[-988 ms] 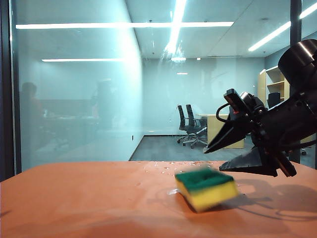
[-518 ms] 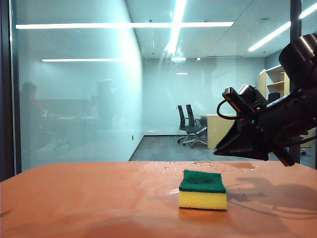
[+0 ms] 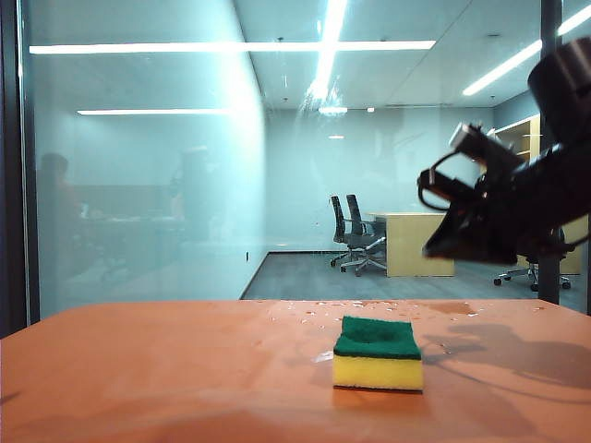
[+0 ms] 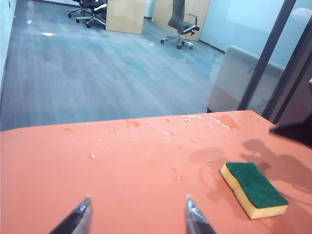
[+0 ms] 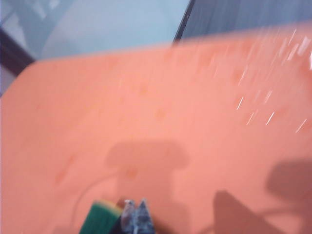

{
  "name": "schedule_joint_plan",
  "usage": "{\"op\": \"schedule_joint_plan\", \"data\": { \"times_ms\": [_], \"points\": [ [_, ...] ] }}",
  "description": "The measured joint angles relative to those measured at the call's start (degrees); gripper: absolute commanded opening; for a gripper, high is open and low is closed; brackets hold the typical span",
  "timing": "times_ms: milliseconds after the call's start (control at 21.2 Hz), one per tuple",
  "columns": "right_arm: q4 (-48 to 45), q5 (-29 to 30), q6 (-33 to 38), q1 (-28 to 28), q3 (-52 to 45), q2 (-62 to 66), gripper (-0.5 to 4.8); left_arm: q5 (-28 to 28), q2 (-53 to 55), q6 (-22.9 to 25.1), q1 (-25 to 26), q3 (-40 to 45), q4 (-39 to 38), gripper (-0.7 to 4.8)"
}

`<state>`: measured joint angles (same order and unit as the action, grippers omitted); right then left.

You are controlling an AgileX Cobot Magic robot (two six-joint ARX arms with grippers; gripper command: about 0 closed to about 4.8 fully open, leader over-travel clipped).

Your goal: Pick up the sponge from the table, wipe the water off the glass, and finally place the sponge back on the table.

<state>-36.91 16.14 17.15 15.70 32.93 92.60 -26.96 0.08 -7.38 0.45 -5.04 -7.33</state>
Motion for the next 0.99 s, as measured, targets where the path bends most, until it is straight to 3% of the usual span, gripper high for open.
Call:
{"op": "schedule_joint_plan", "data": {
  "times_ms": [188,471,612,753,988],
  "points": [
    [4.0,-6.9,-5.8,-1.8,0.0,-8.7,-0.07,0.0,0.0,0.0,0.0,0.0,0.0,2.42],
    [10.5,-11.7,-10.1,-5.0,-2.2,-20.1,-0.07,0.2,0.0,0.0,0.0,0.0,0.0,2.38],
    [11.1,-15.5,-12.0,-4.9,-5.4,-28.2,-0.07,3.5,0.0,0.0,0.0,0.0,0.0,2.29],
    [11.5,-18.1,-12.3,-5.0,-9.5,-35.0,-0.07,7.3,0.0,0.1,0.0,0.0,0.0,1.10],
    [12.9,-21.0,-12.3,-5.0,-17.3,-47.9,-0.07,10.9,0.0,2.5,0.0,0.0,-0.2,0.73]
  ]
}}
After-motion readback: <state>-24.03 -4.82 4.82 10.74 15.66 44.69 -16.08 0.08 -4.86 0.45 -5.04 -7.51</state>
